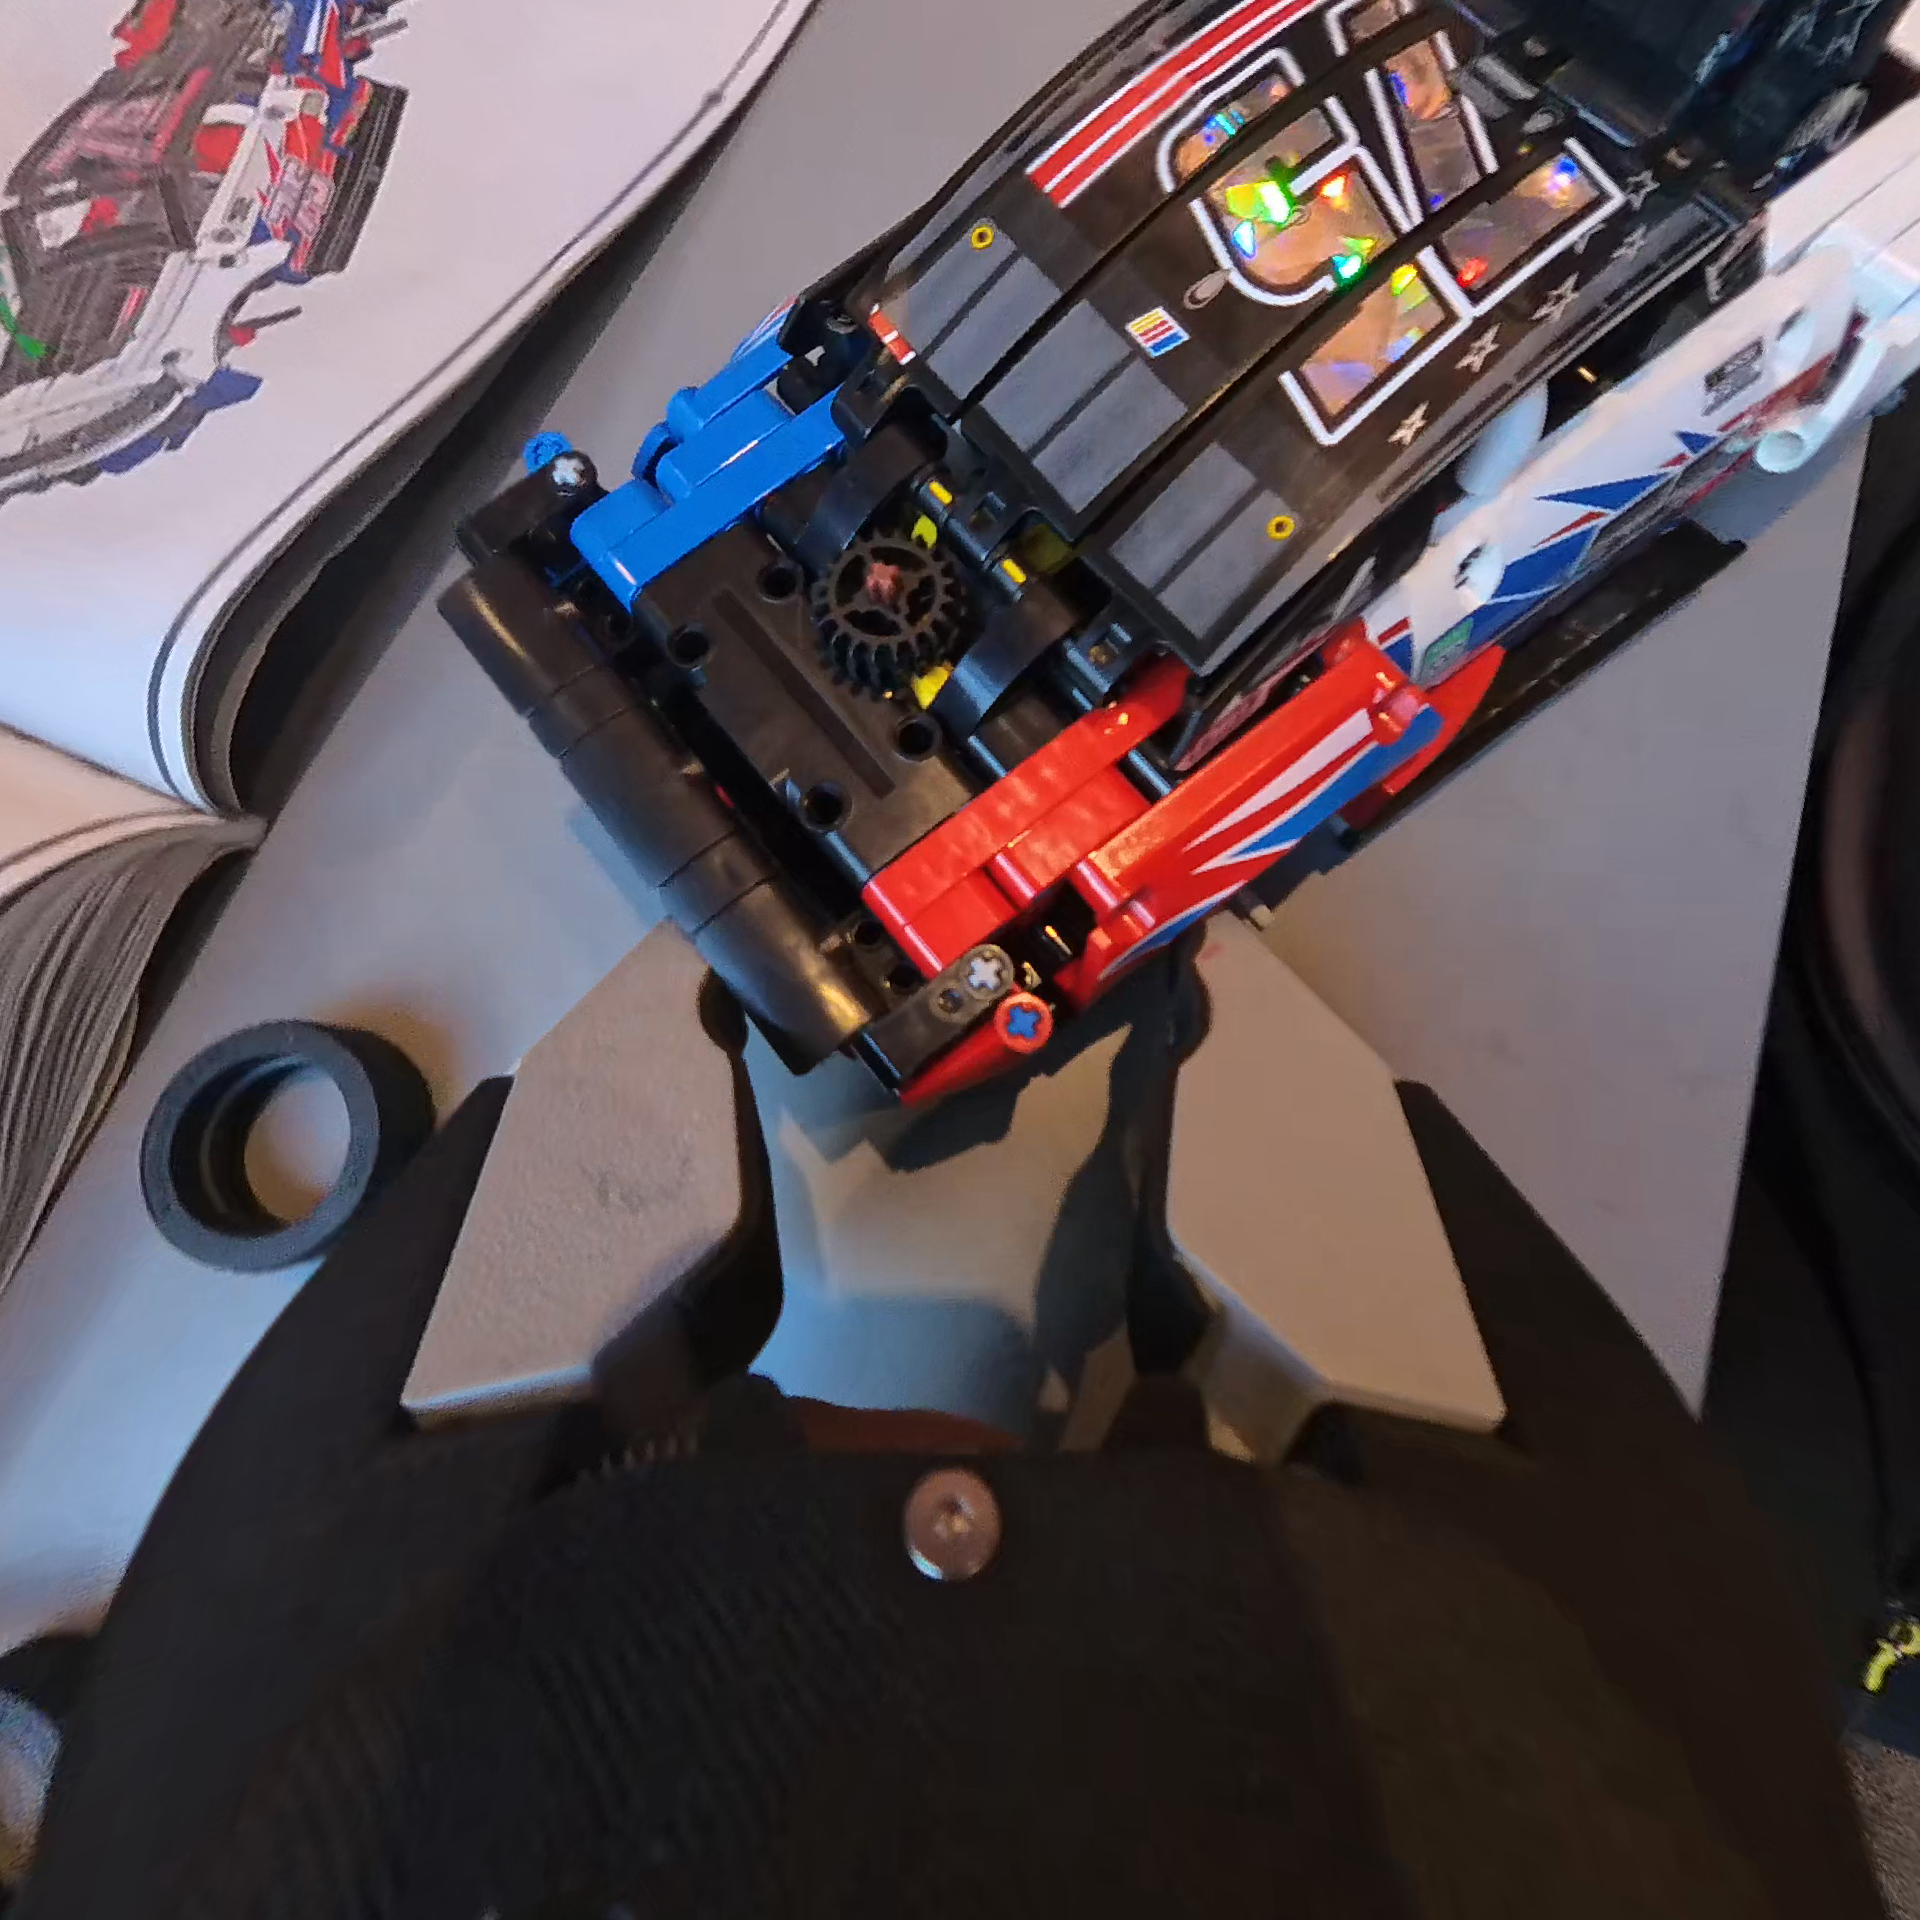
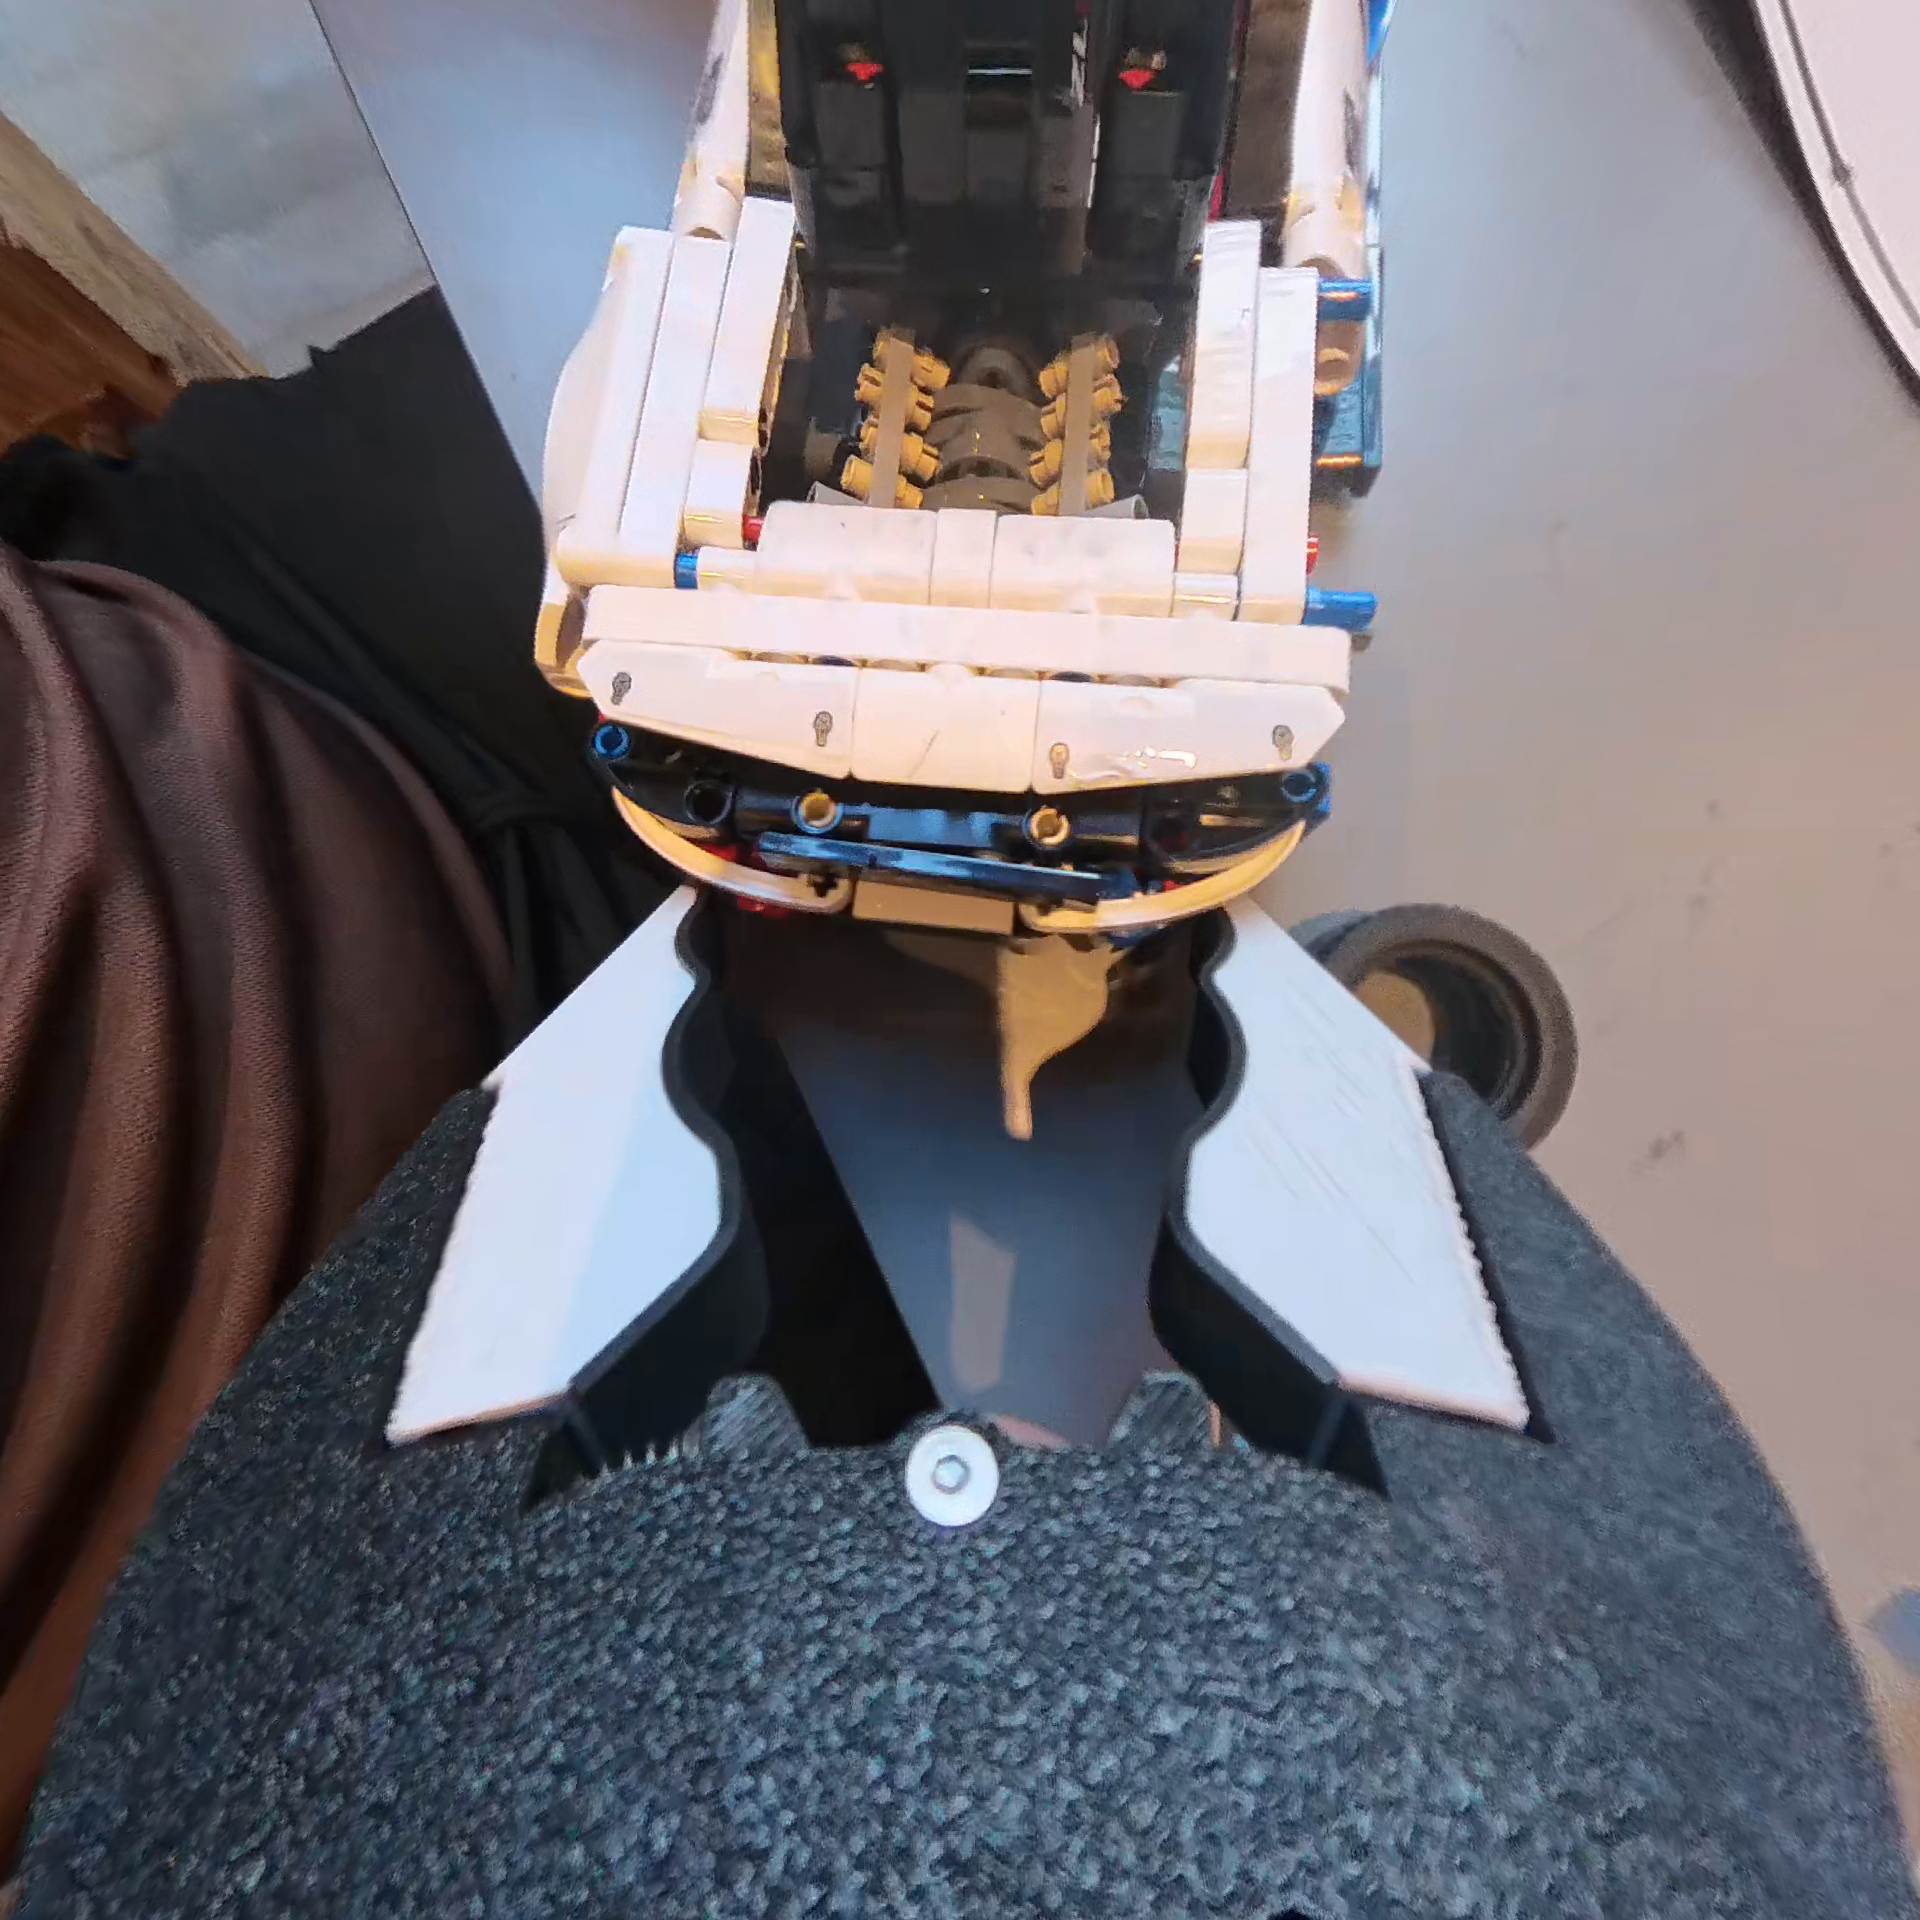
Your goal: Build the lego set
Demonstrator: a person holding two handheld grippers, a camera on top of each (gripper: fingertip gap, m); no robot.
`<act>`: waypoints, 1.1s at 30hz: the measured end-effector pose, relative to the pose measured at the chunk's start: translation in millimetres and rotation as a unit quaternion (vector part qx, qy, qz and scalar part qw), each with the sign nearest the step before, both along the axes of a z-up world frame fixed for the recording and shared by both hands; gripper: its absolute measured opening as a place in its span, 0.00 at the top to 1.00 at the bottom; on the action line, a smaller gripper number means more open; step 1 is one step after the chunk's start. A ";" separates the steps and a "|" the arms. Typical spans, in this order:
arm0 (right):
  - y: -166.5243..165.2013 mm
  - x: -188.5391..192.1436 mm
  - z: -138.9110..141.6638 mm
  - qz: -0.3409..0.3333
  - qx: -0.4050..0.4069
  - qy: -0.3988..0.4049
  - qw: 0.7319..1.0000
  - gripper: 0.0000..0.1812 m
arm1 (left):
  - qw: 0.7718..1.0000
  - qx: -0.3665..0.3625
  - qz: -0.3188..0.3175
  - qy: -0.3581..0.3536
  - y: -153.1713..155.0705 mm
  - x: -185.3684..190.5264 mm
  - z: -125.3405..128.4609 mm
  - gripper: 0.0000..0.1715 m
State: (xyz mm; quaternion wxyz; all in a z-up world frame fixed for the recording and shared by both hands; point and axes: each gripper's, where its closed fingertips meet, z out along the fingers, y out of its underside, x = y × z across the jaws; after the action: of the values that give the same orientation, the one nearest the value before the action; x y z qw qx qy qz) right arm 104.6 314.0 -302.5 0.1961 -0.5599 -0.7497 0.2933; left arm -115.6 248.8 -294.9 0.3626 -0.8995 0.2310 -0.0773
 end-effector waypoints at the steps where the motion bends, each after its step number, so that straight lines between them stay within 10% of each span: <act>1: -0.4 2.5 0.5 -0.005 -0.005 0.003 1.000 0.51 | 1.000 0.002 -0.002 -0.002 3.3 1.0 0.0 0.54; 11: -34.4 15.4 -2.6 0.019 0.034 -0.005 0.999 0.51 | 0.977 0.081 0.177 0.083 39.1 -39.9 8.2 0.67; 22: -73.7 5.4 15.9 0.085 0.001 0.030 0.996 0.58 | 0.930 0.187 0.317 0.000 -25.4 -67.0 47.8 0.66; 33: 112.6 -65.8 102.7 0.008 -0.021 0.241 0.970 0.63 | 0.914 0.337 0.224 0.026 -9.0 -49.2 87.1 0.77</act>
State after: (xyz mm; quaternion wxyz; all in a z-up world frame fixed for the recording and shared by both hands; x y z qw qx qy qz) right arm 38.8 426.6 -199.8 0.3566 -0.4705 -0.6784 0.4372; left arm -164.8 239.8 -207.7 0.6461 -0.7537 0.0454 0.1118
